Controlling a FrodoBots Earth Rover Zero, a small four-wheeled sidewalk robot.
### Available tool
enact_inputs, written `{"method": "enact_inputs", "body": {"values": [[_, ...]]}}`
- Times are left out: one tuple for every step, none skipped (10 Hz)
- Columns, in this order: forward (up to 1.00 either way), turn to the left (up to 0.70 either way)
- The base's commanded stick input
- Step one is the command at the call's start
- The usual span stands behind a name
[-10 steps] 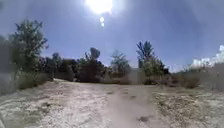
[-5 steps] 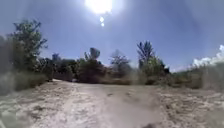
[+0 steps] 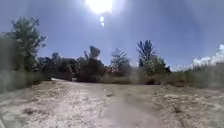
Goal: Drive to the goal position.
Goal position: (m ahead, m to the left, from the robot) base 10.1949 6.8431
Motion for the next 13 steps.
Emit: {"method": "enact_inputs", "body": {"values": [[0.59, 0.01], [0.59, 0.01], [0.59, 0.01], [0.59, 0.01], [0.69, 0.01], [0.69, 0.01], [0.69, 0.01], [0.69, 0.01], [0.69, 0.01], [0.69, 0.14], [0.69, 0.14], [0.69, 0.14], [0.69, 0.14]]}}
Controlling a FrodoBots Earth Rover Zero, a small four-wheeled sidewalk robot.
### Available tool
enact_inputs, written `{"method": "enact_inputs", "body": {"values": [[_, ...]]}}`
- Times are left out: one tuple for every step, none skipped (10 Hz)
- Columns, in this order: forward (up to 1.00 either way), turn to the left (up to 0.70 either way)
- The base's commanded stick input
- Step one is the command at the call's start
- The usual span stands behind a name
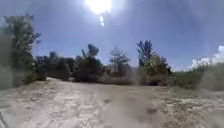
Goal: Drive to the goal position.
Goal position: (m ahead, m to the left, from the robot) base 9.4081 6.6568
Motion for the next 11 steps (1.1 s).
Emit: {"method": "enact_inputs", "body": {"values": [[0.69, 0.14], [0.69, 0.14], [0.69, 0.14], [0.69, 0.14], [0.69, 0.14], [0.69, 0.14], [0.69, 0.14], [0.69, 0.14], [0.69, 0.14], [0.69, 0.14], [0.69, 0.14]]}}
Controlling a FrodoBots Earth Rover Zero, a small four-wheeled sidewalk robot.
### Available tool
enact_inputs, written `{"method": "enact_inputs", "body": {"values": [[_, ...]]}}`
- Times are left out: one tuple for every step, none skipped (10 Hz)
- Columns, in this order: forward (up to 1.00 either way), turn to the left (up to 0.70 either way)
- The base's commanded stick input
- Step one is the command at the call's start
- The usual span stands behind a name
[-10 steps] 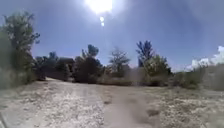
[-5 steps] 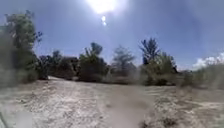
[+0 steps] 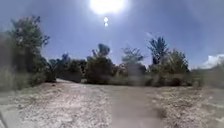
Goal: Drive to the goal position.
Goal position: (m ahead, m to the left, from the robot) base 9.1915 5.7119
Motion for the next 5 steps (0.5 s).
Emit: {"method": "enact_inputs", "body": {"values": [[0.69, 0.06], [0.69, 0.01], [0.69, 0.01], [0.69, 0.01], [0.69, 0.01]]}}
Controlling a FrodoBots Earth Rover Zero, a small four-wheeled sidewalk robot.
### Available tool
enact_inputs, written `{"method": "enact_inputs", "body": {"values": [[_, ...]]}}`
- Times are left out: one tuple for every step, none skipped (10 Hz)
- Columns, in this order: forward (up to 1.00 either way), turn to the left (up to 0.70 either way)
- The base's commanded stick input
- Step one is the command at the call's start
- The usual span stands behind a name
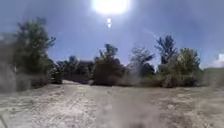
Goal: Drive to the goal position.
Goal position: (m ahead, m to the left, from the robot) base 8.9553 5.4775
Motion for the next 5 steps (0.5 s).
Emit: {"method": "enact_inputs", "body": {"values": [[0.69, 0.01], [0.69, 0.01], [0.69, 0.01], [0.69, 0.01], [0.69, 0.01]]}}
